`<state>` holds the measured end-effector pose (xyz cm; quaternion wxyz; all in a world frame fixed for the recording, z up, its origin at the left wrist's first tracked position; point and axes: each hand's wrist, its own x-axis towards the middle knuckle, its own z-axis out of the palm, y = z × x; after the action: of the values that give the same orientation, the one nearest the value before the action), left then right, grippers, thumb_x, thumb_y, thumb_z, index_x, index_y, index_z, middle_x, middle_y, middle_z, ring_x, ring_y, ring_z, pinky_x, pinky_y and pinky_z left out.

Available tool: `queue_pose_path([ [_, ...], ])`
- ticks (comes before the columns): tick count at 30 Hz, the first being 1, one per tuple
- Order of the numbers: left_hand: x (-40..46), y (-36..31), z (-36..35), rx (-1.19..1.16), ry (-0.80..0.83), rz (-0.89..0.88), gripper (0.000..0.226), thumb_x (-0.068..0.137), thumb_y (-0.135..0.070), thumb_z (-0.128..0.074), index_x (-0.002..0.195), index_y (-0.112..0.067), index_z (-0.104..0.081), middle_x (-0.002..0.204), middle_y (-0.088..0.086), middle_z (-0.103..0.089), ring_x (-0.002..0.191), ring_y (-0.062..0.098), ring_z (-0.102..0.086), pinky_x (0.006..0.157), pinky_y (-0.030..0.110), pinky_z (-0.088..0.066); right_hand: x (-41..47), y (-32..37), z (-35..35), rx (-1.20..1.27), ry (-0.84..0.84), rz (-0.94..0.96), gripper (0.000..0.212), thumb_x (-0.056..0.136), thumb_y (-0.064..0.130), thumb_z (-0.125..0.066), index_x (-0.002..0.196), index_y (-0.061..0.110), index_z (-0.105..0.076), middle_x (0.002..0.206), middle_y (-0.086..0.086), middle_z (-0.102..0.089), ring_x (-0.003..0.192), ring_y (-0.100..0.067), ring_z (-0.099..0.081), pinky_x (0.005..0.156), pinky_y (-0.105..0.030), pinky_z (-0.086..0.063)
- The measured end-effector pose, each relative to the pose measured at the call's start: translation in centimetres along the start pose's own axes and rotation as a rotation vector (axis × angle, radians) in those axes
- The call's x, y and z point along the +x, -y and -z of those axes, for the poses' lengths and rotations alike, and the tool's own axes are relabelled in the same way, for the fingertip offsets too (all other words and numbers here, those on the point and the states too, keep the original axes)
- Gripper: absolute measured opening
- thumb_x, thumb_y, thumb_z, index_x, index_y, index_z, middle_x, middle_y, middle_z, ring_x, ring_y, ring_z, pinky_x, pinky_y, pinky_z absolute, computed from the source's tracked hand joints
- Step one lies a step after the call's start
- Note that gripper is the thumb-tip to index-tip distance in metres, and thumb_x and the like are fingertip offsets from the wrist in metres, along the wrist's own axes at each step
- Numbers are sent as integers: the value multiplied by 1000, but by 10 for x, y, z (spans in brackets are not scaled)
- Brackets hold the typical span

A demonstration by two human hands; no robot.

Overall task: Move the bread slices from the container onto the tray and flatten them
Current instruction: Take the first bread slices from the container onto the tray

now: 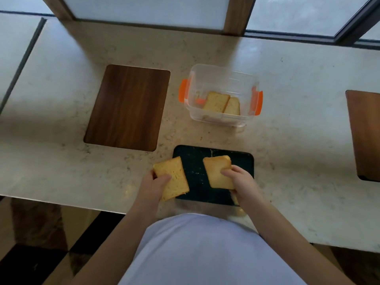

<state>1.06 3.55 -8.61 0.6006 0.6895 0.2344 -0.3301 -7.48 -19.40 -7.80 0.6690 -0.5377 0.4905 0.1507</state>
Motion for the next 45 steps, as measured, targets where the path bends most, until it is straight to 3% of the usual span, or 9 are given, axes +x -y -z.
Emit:
queue_pose_path([
  [4,1,-5,12,47,-15,-35,28,94,-13,-62,115,-29,-54,110,-3,-64,98,19,-64,71,36,-56,18,22,-14,-464,68,210,8,94,35,-66,97,29,-66,103,4,-70,92,-14,-65,72,-30,-51],
  [7,3,-6,16,53,-7,-36,30,93,-13,-62,119,-27,-55,112,-1,-65,101,21,-64,73,38,-56,40,42,-31,-777,103,330,25,90,39,-71,110,30,-60,100,11,-61,85,-5,-57,62,-21,-41],
  [12,2,-4,12,145,-6,-29,37,91,-19,-63,128,-20,-55,115,4,-64,103,24,-63,85,46,-56,72,66,-66,-1128,190,444,37,92,33,-69,123,14,-63,110,-3,-66,90,-19,-57,69,-30,-45],
  [16,5,-5,13,289,-4,-92,19,92,-23,-61,107,-33,-56,102,-4,-62,91,15,-61,72,35,-55,81,74,-89,-1278,188,501,32,94,22,-61,124,14,-66,114,-9,-69,98,-27,-63,79,-39,-55],
  [20,10,-7,14,330,-8,-95,17,91,-24,-60,94,-39,-54,105,1,-64,96,20,-63,83,46,-57,80,69,-99,-1442,125,562,30,91,15,-58,121,13,-63,110,-9,-63,96,-30,-61,75,-40,-54],
  [25,14,-2,14,301,-22,-81,18,91,-22,-61,94,-39,-54,104,0,-64,94,19,-63,82,44,-57,73,49,-91,-1483,-27,733,53,79,33,-75,124,13,-56,125,-11,-54,114,-34,-51,84,-43,-47],
  [31,18,-3,12,287,-19,-68,18,90,-20,-60,103,-32,-57,105,3,-64,95,20,-63,83,45,-57,74,36,-83,-1591,25,710,93,70,54,-82,145,18,-40,144,-11,-41,130,-35,-39,102,-50,-41],
  [41,19,-3,15,279,-31,-70,19,92,-21,-59,93,-39,-52,102,-2,-62,90,14,-61,67,30,-51,74,30,-93,-1657,-31,834,81,69,49,-80,136,14,-48,131,-9,-50,119,-34,-46,99,-53,-38],
  [45,21,-6,15,276,-30,-65,19,93,-22,-59,101,-37,-53,105,-3,-62,94,16,-60,75,35,-54,75,32,-94,-1644,-39,835,85,69,51,-80,138,15,-46,133,-9,-51,123,-33,-46,103,-55,-35],
])
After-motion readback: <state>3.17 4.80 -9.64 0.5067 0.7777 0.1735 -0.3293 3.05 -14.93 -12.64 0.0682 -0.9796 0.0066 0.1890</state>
